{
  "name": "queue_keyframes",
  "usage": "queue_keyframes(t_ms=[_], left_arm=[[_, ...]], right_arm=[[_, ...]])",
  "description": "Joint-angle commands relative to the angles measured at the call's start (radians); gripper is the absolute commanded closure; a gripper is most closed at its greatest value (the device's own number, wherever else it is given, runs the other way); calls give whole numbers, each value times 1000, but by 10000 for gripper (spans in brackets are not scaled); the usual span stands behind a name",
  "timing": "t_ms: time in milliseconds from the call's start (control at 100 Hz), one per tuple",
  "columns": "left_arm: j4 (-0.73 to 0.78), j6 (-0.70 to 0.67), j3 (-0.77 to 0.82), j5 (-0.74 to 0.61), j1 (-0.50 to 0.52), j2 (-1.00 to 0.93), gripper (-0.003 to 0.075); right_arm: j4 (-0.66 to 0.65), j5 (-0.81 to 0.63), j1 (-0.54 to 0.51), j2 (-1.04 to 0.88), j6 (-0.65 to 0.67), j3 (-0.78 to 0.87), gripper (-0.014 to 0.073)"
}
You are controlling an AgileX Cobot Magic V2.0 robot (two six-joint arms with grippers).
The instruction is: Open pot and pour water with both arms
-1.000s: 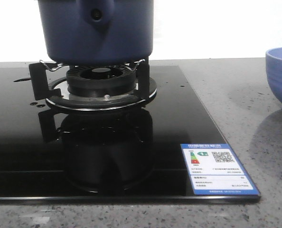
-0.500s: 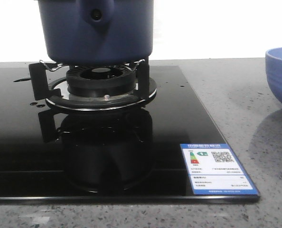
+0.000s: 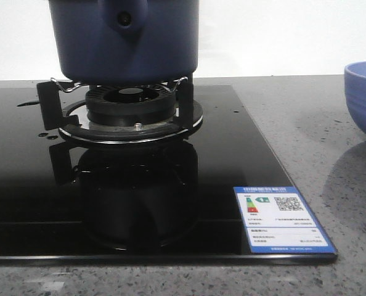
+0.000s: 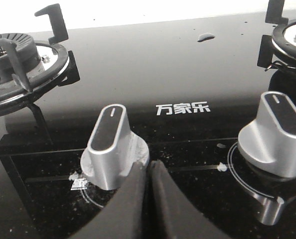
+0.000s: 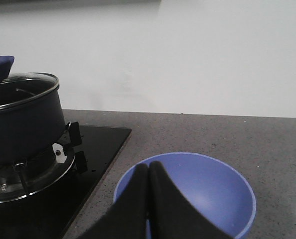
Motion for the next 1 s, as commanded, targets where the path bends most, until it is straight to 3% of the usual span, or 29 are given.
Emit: queue_keyframes(t_ms=[0,440,650,760,990], left_arm=[[-5,-12,33,-45,3,-26,741],[-5,-12,33,-45,3,-26,741],[-5,-12,33,-45,3,-26,741],[-5,-12,33,-45,3,-26,741],[-5,-12,33,-45,3,-26,741]], right_arm=[[8,-84,1,11,-8,-24,657],[-10,-82,-13,11,-8,9,657],[-171,-92,-164,9,68,135,657],[-186,-170,-242,-15,70,233,657],[-192,-284,-259,-149,75,433,657]])
